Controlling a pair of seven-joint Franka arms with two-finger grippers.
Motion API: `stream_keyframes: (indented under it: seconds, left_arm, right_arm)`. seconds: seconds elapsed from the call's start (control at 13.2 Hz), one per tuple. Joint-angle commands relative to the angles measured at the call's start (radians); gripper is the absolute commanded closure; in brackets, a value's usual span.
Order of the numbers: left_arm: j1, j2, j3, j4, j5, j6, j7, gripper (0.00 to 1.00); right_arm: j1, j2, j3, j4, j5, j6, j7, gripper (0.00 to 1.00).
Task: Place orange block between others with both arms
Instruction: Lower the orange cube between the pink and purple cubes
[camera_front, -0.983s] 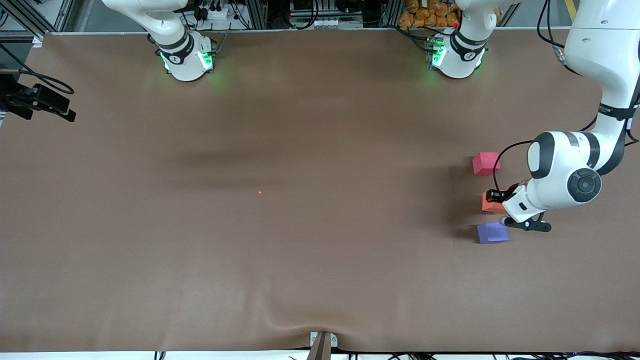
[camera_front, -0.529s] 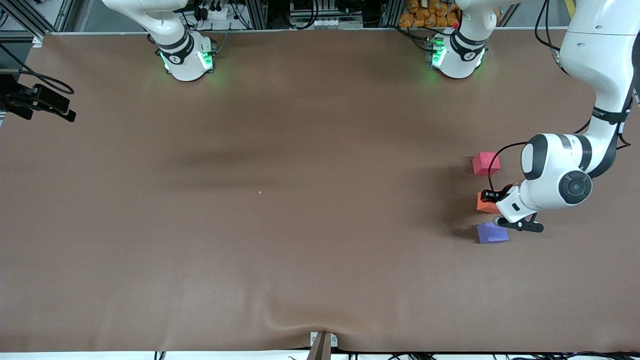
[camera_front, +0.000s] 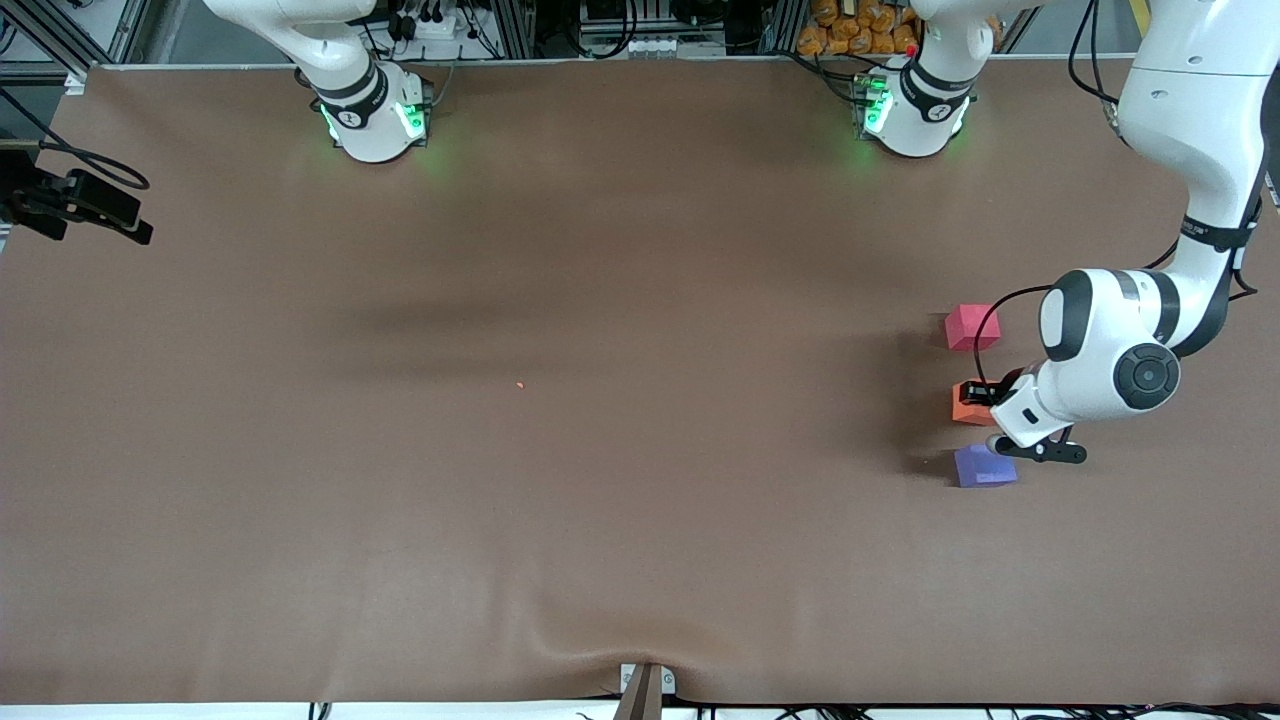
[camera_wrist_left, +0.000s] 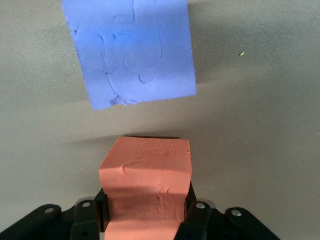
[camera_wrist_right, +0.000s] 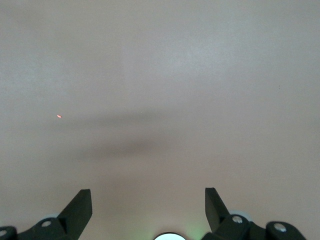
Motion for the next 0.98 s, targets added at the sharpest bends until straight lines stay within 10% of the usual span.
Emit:
stream_keyframes:
  seconds: [0.0, 0.68, 0.83, 0.91]
  left_arm:
    - [-0.003, -0.001, 0.000, -0.008, 0.039, 0.018, -0.028, 1.00]
    - [-0.001, 0.017, 0.005, -0.004, 0.041, 0.026, -0.030, 0.97]
    - [-0.001, 0.019, 0.005, -0.001, 0.041, 0.026, -0.030, 0.58]
    - [0.002, 0.020, 0.003, 0.001, 0.041, 0.026, -0.030, 0.12]
  right_arm:
    - [0.007, -0.002, -0.007, -0.002, 0.010, 0.004, 0.000, 0.00]
    - [0.005, -0.002, -0.007, -0.002, 0.010, 0.006, 0.000, 0.00]
    - [0.004, -0.002, -0.007, -0.002, 0.010, 0.006, 0.000, 0.00]
    - [0.004, -0.001, -0.007, -0.002, 0.010, 0.006, 0.000, 0.00]
